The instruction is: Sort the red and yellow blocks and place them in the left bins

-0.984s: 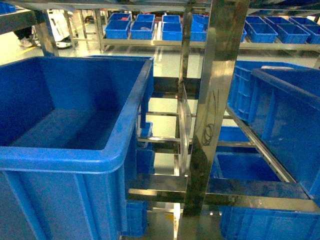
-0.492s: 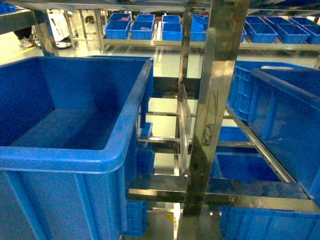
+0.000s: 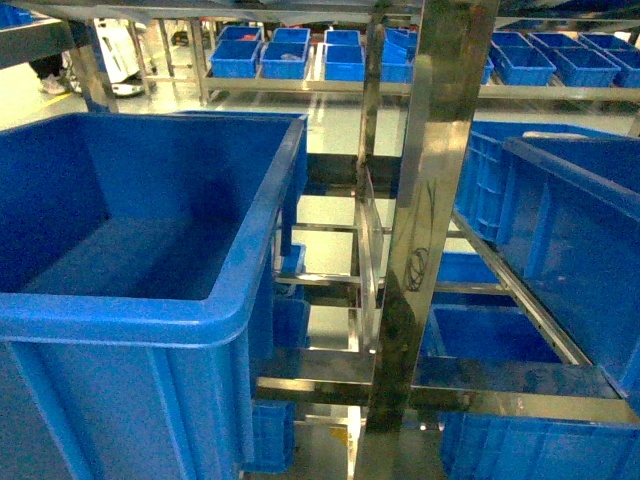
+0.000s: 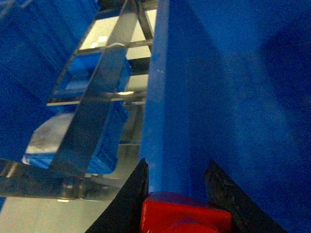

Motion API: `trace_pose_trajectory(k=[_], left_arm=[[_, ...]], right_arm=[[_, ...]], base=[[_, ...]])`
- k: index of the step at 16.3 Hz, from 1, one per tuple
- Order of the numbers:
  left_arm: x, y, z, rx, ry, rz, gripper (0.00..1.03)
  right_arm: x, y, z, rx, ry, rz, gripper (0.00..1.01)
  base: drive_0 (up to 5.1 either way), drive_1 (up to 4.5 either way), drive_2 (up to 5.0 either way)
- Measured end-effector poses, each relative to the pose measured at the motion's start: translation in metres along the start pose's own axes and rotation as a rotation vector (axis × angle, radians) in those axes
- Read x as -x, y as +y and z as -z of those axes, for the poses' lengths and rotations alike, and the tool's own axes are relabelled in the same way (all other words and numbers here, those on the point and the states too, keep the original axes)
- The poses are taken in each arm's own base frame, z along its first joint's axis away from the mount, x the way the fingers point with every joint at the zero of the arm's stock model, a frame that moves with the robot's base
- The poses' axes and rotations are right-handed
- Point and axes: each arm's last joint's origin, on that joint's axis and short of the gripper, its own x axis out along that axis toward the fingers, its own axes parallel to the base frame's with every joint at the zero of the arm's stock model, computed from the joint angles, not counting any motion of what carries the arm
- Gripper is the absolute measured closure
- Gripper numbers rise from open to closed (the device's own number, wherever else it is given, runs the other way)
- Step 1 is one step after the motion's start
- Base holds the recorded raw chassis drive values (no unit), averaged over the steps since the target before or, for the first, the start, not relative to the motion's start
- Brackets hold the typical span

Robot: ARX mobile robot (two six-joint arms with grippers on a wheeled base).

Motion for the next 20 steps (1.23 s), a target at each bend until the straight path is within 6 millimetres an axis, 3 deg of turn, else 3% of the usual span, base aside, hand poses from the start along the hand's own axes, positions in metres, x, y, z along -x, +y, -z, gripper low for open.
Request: trace_pose_trajectory(k=[6,12,18,20], left_arm=[[0.000,0.000,0.000,0.000,-0.001,0.000,0.77],[0.000,0.000,0.000,0.000,-0.001,0.000,0.77],[0.000,0.000,0.000,0.000,-0.001,0.000,0.77],[0.000,0.000,0.000,0.000,-0.001,0.000,0.77]], right_arm=[[-0.033,-0.036,0.006,0.106,0.040,0.181,0.73],[-0.074,-0.060,-0.009,0.188,0.069,0.250,0.73],[-0.119,-0.081,0.010,0.198,0.199,0.269,0.73],[-0.123,-0.083,0.014,0.199,0.211,0.268,0.73]], base=[[0.0,0.00,0.0],[0.0,0.00,0.0],[0.0,0.00,0.0],[0.0,0.00,0.0]])
